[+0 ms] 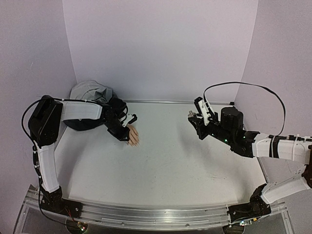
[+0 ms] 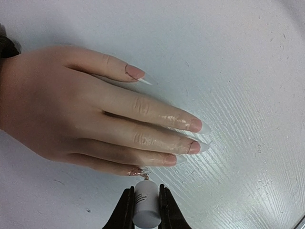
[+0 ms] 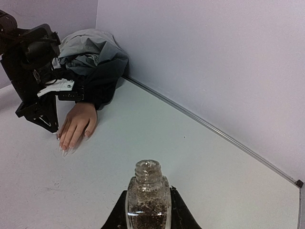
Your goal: Paint the nails
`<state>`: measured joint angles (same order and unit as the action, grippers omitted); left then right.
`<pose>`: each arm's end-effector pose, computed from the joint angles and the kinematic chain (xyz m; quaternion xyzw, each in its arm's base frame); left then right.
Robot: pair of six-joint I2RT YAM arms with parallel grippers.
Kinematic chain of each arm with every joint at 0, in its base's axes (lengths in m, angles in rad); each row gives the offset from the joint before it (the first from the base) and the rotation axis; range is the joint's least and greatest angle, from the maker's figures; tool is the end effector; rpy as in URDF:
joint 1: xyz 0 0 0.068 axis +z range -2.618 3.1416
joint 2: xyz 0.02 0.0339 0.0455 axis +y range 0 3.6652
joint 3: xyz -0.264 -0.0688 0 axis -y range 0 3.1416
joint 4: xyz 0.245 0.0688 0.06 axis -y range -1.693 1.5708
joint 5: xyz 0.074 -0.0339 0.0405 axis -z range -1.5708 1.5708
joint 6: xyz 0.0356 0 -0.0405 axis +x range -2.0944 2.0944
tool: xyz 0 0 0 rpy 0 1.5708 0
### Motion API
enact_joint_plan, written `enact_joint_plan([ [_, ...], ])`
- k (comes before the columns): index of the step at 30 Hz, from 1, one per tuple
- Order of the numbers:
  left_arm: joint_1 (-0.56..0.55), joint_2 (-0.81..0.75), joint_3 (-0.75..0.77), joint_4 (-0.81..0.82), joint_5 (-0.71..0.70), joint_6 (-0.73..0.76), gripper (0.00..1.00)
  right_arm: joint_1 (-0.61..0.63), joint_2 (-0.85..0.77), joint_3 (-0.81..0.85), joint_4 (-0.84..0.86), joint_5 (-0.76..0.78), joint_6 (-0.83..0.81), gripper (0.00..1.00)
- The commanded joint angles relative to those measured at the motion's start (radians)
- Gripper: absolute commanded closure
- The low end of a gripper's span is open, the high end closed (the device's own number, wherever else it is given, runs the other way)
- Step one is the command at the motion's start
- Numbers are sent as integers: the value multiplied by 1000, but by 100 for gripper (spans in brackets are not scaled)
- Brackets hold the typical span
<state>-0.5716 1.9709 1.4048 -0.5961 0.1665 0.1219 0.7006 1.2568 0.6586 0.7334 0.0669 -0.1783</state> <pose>0.3375 -0.2241 0.1758 0.3475 0.9120 -0.1245 0.1789 0.2180 0.1808 0.2910 -0.2569 0.6056 0.1731 0.7330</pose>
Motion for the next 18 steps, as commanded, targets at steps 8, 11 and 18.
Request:
enact_joint_plan([
  [8, -7, -16, 18, 37, 22, -3, 100, 0, -2, 9, 72, -6, 16, 100],
  [11, -8, -25, 12, 36, 17, -4, 100, -1, -1, 9, 72, -4, 16, 100],
  [18, -8, -77, -3, 1, -18, -21, 100, -1, -4, 9, 71, -9, 17, 100],
])
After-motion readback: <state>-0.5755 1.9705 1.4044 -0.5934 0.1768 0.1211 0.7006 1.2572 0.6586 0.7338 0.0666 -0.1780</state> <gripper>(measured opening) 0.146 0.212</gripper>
